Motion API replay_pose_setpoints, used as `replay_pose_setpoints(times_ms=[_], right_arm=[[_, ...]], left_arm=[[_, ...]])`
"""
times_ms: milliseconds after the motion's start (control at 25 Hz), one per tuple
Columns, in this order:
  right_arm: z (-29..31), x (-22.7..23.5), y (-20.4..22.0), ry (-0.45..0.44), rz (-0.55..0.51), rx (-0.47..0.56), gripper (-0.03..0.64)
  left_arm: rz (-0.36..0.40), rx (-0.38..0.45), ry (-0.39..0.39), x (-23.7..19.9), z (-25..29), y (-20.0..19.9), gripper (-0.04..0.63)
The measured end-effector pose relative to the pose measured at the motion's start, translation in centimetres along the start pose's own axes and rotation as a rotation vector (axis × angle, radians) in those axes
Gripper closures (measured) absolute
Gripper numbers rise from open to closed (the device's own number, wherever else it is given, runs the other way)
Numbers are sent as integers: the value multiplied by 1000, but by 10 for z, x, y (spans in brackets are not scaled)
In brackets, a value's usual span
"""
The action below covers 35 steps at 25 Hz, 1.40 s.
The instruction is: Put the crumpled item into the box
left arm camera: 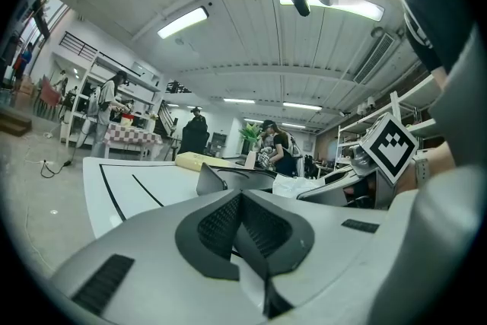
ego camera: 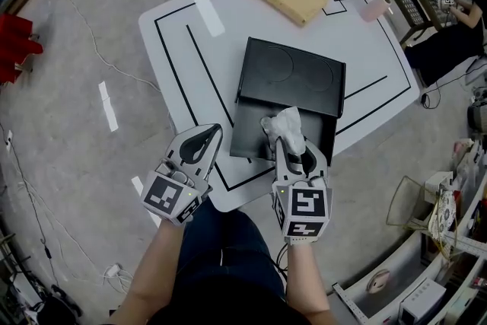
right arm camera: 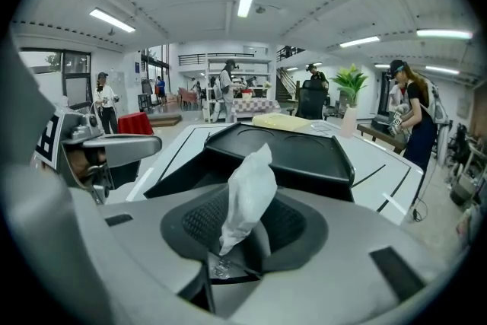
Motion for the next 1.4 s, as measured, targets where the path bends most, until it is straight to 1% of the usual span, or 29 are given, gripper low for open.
replay_pose_setpoints(times_ms=[40, 80, 120, 480, 800, 1000, 1160, 1400], right_arm=[[0, 1, 0, 6, -5, 0, 475], [-1, 3, 1, 12, -13, -2, 452], [-1, 4, 2, 19, -20, -4, 449], [-6, 16, 4, 74, -43, -3, 449], [-6, 29, 8, 112, -47, -45, 448], [1, 31, 4, 102, -66, -87, 451], [3, 28, 2, 83, -90, -101, 453], [8, 21, -1, 17, -107, -120, 460]], left_arm=[[0, 1, 1, 0, 0, 0, 594], [-1, 2, 2, 0, 0, 0, 594], [-2, 2, 4, 0, 0, 0, 594], [-8, 2, 26, 1, 5, 0, 594], [-20, -4, 32, 0, 5, 3, 594], [-24, 2, 37, 0, 6, 1, 594], [-8, 3, 36, -2, 8, -2, 594], [-3, 17, 26, -7, 8, -8, 594]])
Point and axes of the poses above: the fingertips, and each gripper's own axes: z forward along the fingers, x to its right, y out of its underside, the point moved 10 cm from there along -z, backward along the fingers, and after that the axes turned 9 degrees about y, right-handed, at the moved point
